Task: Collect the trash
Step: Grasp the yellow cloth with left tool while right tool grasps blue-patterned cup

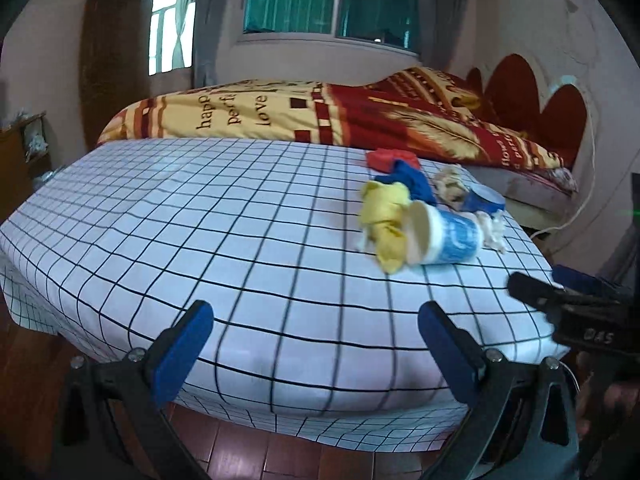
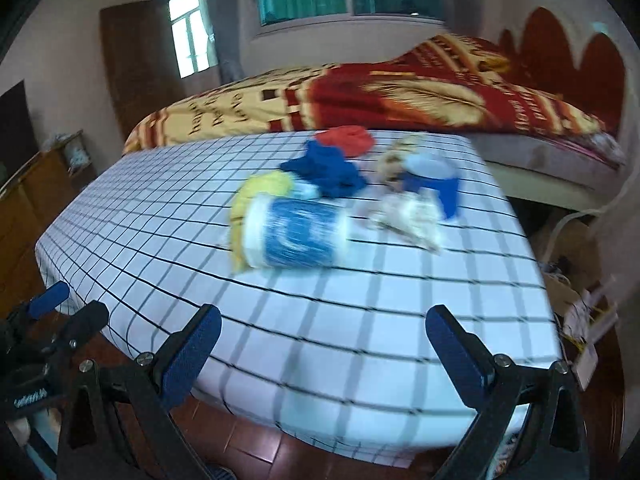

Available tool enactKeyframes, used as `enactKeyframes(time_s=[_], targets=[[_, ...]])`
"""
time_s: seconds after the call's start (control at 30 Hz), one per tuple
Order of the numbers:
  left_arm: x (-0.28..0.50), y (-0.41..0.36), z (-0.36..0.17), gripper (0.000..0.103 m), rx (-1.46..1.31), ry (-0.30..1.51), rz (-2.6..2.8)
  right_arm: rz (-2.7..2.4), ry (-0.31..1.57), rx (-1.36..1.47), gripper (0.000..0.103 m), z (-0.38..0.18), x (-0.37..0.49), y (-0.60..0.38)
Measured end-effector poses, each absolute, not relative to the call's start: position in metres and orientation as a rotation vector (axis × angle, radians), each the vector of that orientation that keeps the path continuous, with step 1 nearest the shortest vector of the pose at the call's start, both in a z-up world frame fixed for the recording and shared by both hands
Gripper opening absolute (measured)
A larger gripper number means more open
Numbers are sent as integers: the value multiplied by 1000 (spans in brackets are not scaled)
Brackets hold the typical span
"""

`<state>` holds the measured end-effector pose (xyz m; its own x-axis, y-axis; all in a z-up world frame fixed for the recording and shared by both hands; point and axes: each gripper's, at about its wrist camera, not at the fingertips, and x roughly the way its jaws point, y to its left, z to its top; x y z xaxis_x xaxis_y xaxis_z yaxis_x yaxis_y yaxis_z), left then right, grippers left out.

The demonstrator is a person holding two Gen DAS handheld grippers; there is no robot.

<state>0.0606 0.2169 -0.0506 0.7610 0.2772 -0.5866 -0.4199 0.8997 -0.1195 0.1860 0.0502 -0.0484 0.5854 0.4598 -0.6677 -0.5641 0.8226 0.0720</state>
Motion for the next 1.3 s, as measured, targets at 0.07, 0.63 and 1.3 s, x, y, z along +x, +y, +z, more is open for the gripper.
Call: enactKeyframes(time_s=[0.07, 0.63, 1.3], targets=[[64, 224, -53, 102, -258, 599, 391, 608, 741, -169, 103, -55, 194, 70], [109, 249, -72, 102, -255, 647, 377, 639, 806, -147, 96, -87, 261, 117], [208, 211, -70, 94, -199, 673, 239, 478, 621, -125, 88, -42, 279, 56]])
